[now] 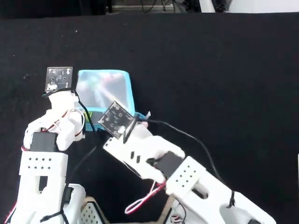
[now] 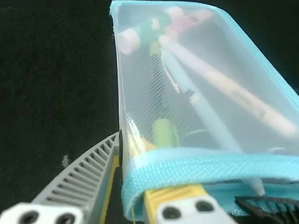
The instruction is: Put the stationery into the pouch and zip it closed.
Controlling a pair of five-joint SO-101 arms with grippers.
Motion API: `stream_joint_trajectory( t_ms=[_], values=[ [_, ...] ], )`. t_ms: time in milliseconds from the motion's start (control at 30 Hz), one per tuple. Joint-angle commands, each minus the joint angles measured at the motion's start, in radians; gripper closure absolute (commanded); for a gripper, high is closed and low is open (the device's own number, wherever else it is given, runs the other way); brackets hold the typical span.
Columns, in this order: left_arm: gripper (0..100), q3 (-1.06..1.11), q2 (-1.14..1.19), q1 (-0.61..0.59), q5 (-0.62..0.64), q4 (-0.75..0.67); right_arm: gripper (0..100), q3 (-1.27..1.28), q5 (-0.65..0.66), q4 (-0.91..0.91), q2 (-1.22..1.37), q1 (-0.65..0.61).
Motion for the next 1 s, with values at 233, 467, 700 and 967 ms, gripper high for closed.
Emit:
stream_joint_trajectory(
  t_ms=[233,467,700,967],
  values=[
    [97,0.002,-0.006,0.001,0.006,0.012,95.1,-0.125,-0.011,0.057,0.028,0.18],
    [97,0.002,-0.006,0.001,0.006,0.012,95.1,-0.358,-0.011,0.391,0.028,0.184],
    [97,0.002,-0.006,0.001,0.006,0.012,95.1,-0.503,-0.003,0.568,0.028,0.18],
    [97,0.002,-0.006,0.001,0.006,0.012,86.4,-0.44,0.1,0.58,0.028,0.186]
  ],
)
